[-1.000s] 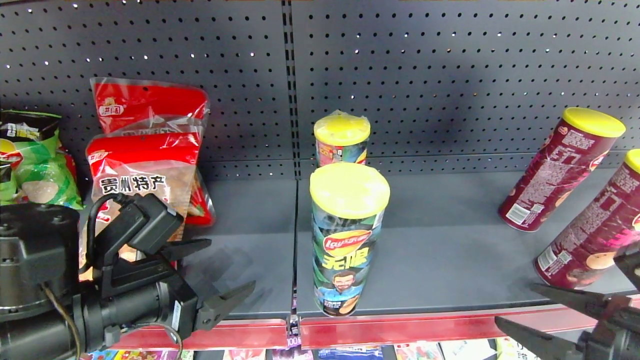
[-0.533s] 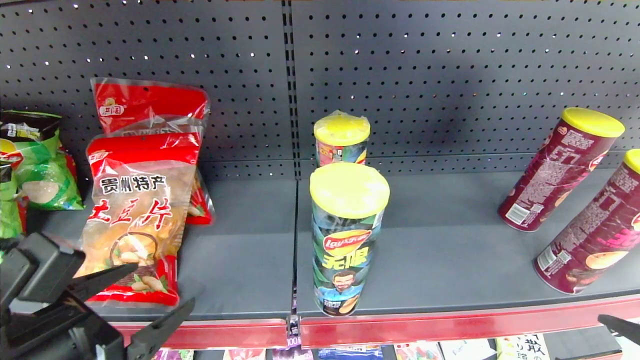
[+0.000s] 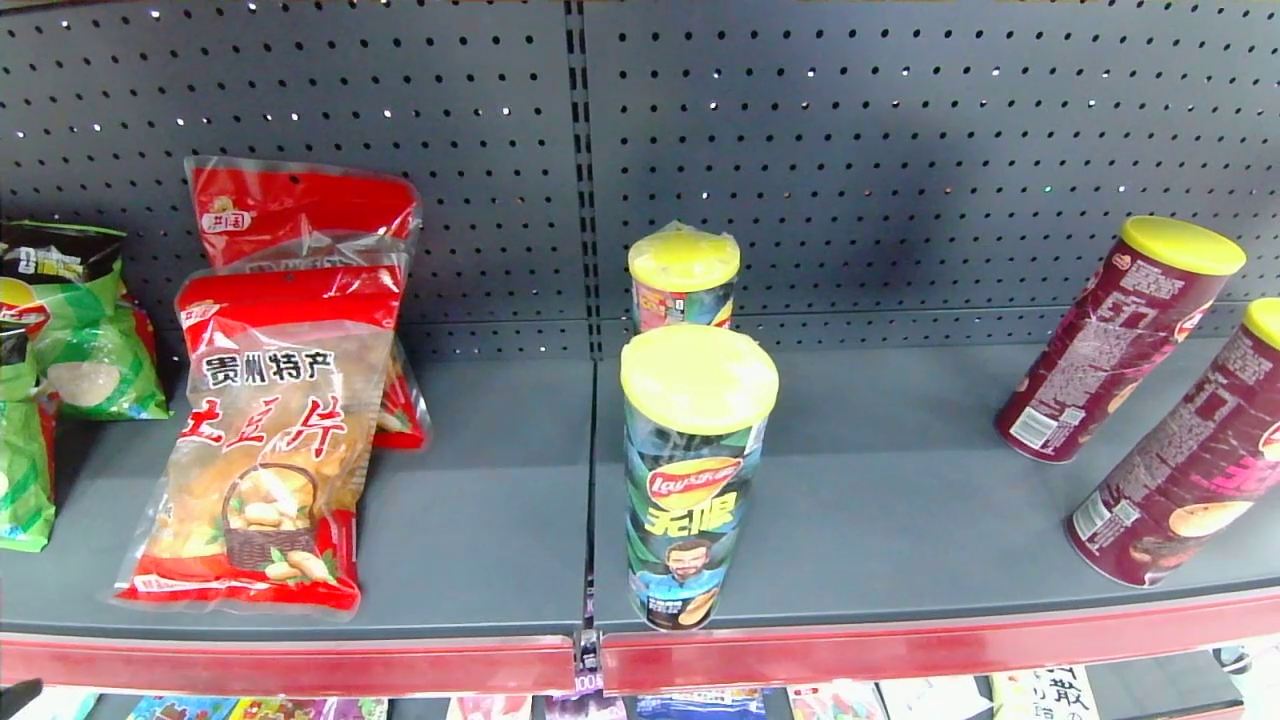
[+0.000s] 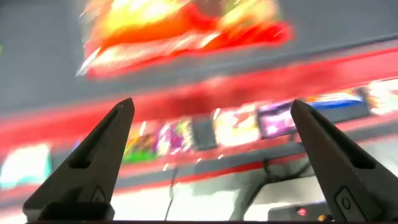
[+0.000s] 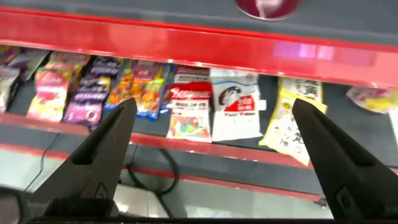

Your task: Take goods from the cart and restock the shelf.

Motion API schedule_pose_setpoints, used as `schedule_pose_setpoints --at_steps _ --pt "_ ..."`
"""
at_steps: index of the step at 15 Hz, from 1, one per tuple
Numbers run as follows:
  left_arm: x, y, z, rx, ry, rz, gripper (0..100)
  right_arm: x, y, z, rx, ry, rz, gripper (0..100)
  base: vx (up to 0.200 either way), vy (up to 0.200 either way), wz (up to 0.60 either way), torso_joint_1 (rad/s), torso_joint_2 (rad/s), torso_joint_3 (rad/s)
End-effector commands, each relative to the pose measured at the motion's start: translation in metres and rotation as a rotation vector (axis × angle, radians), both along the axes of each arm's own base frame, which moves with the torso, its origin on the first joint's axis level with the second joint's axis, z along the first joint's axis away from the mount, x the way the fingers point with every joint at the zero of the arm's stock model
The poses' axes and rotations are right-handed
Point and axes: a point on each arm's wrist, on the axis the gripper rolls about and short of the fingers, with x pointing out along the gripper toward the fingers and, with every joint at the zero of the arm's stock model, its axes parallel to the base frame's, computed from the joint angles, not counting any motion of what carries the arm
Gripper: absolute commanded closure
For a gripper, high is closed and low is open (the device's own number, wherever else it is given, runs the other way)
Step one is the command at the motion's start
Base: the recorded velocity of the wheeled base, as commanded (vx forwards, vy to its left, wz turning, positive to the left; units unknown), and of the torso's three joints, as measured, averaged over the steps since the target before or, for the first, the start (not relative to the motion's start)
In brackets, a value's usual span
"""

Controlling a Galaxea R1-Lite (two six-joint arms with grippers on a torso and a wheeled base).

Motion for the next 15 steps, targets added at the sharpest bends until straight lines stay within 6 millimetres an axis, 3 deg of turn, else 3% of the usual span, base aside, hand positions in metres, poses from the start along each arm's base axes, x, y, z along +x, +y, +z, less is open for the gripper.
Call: schedule_pose_setpoints --at_steps 1,5,7,9,11,12,15 --pt "-0.033 0.009 -0.009 -0.01 -0.08 0.206 0 -0.006 0.0 -0.01 0.002 -0.039 -0.031 0 0.0 0.0 0.0 0.0 0.0 0.0" --pt "-0.062 0.005 -0.032 -0.006 -0.116 0.393 0 -0.012 0.0 -0.011 0.007 -0.104 -0.036 0 0.0 0.0 0.0 0.0 0.0 0.0" --pt "-0.067 0.003 -0.034 -0.041 -0.173 0.317 0 -0.014 -0.002 -0.013 -0.004 -0.132 -0.104 0 0.0 0.0 0.0 0.0 0.0 0.0" --pt "-0.062 0.002 -0.027 -0.079 -0.269 0.235 0 -0.013 -0.003 -0.015 0.01 -0.133 -0.162 0 0.0 0.0 0.0 0.0 0.0 0.0" --pt "-0.053 0.0 -0.036 -0.099 -0.322 0.134 0 -0.01 -0.003 -0.017 0.015 -0.18 -0.162 0 0.0 0.0 0.0 0.0 0.0 0.0" --pt "-0.044 0.002 -0.051 -0.08 -0.377 0.148 0 -0.006 -0.002 -0.017 -0.007 -0.258 -0.133 0 0.0 0.0 0.0 0.0 0.0 0.0" --pt "-0.044 0.002 -0.052 -0.081 -0.363 0.157 0 -0.005 -0.003 -0.019 -0.029 -0.267 -0.171 0 0.0 0.0 0.0 0.0 0.0 0.0"
